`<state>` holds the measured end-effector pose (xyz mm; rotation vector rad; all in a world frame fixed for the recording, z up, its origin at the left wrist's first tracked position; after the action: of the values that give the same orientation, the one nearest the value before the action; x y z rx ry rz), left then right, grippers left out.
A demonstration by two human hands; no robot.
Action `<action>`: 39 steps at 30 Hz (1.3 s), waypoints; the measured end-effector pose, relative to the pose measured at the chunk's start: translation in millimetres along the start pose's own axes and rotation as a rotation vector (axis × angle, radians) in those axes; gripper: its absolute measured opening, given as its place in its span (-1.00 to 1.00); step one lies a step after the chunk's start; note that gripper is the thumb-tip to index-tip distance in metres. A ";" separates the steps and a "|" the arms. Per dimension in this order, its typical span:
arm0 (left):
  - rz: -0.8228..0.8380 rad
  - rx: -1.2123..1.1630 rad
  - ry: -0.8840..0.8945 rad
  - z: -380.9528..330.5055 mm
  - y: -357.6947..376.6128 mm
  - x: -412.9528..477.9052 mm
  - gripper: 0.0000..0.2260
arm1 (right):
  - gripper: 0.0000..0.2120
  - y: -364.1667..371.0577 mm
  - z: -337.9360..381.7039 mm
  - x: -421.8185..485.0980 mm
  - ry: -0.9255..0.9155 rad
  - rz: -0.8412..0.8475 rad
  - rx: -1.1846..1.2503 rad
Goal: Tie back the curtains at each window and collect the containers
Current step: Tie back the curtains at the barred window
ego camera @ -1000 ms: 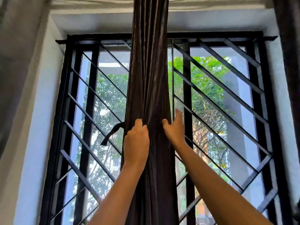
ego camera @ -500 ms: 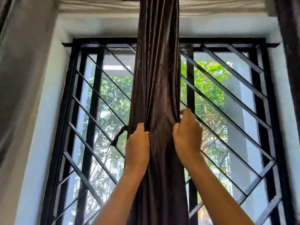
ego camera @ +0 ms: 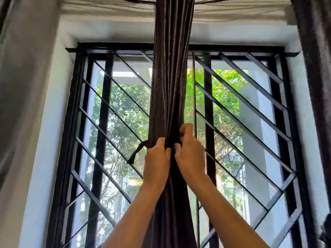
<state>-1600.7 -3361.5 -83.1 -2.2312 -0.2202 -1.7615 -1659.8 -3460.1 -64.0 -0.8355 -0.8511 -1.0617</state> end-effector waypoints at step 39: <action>0.159 -0.310 -0.538 135.3 23.0 -41.8 -0.60 | -0.78 4.9 -17.4 -31.2 0.198 -0.111 -0.120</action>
<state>-1478.9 -3337.9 -155.2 -2.8208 0.1317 -1.1466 -1660.1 -3462.5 -100.1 -0.7742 -0.6775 -1.2808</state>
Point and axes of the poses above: each hand's wrist, its own x-axis towards the middle knuckle, its own y-axis out of the palm, z = x × y, the point moved 9 cm from there along x, towards the middle knuckle, and after that the axes turned 8 degrees about y, right-handed, at the moved point
